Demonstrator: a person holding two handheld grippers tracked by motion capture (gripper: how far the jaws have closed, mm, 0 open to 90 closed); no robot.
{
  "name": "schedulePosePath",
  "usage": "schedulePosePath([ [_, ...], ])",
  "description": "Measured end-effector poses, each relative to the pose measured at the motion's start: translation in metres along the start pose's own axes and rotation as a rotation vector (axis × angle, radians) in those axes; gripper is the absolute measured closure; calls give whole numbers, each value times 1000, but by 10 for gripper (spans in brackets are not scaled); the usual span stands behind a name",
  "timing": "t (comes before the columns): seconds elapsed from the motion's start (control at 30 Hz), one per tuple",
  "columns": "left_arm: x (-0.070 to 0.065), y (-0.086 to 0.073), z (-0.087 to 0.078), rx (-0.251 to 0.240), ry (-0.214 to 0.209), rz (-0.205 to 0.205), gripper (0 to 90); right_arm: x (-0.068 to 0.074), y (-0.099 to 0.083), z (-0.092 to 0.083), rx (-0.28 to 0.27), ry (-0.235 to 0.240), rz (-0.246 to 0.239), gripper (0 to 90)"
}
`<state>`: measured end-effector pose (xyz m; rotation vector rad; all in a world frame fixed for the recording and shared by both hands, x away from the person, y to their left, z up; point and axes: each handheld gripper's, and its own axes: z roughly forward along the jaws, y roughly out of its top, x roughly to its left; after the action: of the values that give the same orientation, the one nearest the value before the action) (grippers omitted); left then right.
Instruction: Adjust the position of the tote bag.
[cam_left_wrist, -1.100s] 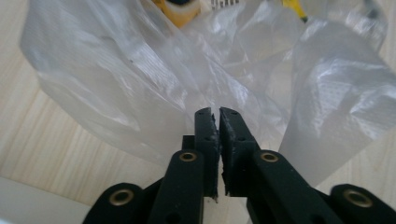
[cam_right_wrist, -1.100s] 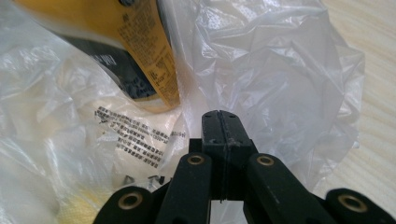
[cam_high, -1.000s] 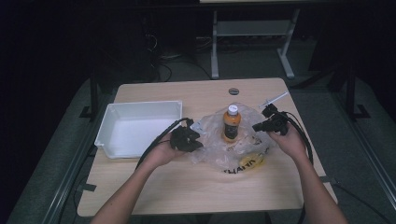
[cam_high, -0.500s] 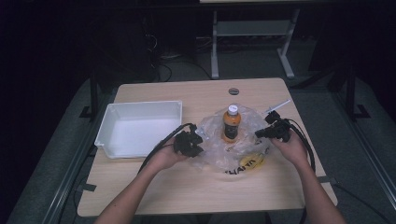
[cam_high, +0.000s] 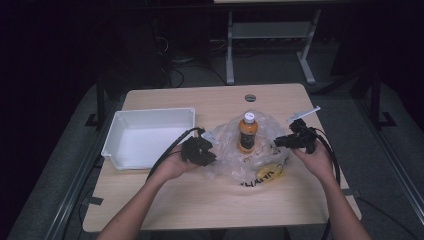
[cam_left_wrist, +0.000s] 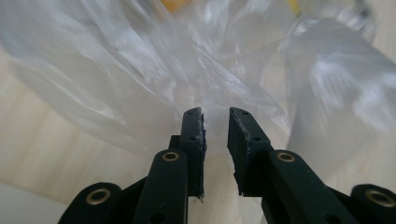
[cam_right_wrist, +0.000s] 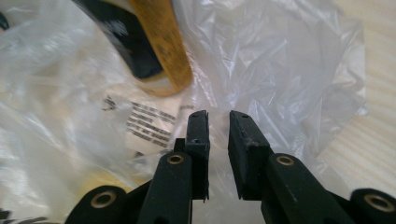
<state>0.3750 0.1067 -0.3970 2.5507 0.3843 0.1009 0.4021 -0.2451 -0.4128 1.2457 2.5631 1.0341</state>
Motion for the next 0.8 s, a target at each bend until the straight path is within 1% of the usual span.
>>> schedulePosePath([
  [0.03,1,1,-8,-24,-2,-9,752,1,0,-3,-5,-2,1,756],
  [0.07,2,3,-14,-43,4,-11,752,3,0,-7,-26,-5,-1,743],
  [0.1,3,4,-18,-50,4,-8,745,5,1,-11,-36,-3,-3,725],
  [0.13,3,7,-23,-69,1,-23,735,6,1,-13,-47,-3,-3,704],
  [0.17,3,10,-30,-88,4,-26,724,7,1,-17,-55,-10,-6,677],
  [0.2,4,13,-35,-101,4,-23,716,9,0,-20,-71,-9,0,667],
  [0.27,6,19,-43,-113,7,-17,699,11,0,-25,-83,-16,-1,626],
  [0.3,6,22,-48,-120,6,-20,685,12,-1,-28,-89,-21,-8,617],
  [0.33,8,27,-52,-131,7,-21,677,13,-1,-30,-100,-17,-8,601],
  [0.37,9,31,-55,-130,8,-14,669,15,-2,-33,-108,-18,-11,583],
  [0.4,9,35,-57,-140,11,-13,657,16,-3,-36,-116,-15,-11,571],
  [0.43,10,38,-58,-138,7,-8,644,17,-5,-38,-126,-10,-15,552],
  [0.47,12,42,-60,-134,5,2,631,19,-6,-40,-132,-6,-7,538],
  [0.53,13,53,-60,-135,-1,13,608,21,-10,-44,-153,5,-9,527],
  [0.6,15,63,-60,-137,-1,20,578,25,-14,-48,-160,-11,-16,510],
  [0.63,16,66,-59,-140,-3,19,563,26,-17,-49,-169,-10,-18,499],
  [0.67,18,71,-59,-129,-5,30,547,27,-19,-49,-170,-14,-20,488],
  [0.7,18,75,-58,-133,-4,26,529,28,-21,-50,-173,-18,-21,482],
  [0.77,19,85,-55,-118,-2,40,508,29,-25,-51,-175,-15,-17,473],
  [0.8,20,89,-54,-119,-5,35,497,30,-27,-52,-173,-20,-19,469],
])
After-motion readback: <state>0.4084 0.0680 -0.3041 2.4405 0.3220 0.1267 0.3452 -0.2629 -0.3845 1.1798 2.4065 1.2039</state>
